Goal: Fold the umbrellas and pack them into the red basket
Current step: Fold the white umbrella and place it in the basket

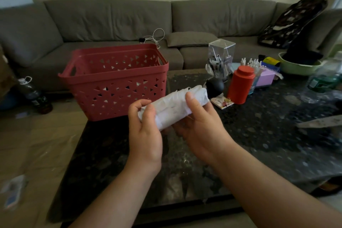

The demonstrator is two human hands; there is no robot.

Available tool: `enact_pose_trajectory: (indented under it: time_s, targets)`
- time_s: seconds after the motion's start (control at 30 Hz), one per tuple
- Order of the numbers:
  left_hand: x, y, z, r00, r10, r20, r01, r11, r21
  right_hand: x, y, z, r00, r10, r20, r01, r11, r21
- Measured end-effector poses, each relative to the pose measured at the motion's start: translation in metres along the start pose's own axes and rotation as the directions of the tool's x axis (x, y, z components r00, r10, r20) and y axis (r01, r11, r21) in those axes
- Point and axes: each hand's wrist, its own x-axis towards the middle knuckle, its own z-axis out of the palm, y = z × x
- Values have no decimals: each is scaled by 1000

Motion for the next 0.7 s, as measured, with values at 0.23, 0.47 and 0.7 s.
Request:
enact_pose_trajectory:
  time_s: [0.23,0.47,0.7]
  targets:
    - [20,11,-20,994,105,-38,-103,992,67,20,-38,-31,973,-91,-214,65,990,-123]
    - [19,2,-15,997,27,-68,-21,996,87,20,-16,-27,978,-24,-207,-13,984,-178]
    - [32,0,-26,982,-150,-113,156,987,45,16,-14,-28,991,-130,-32,102,885,-454]
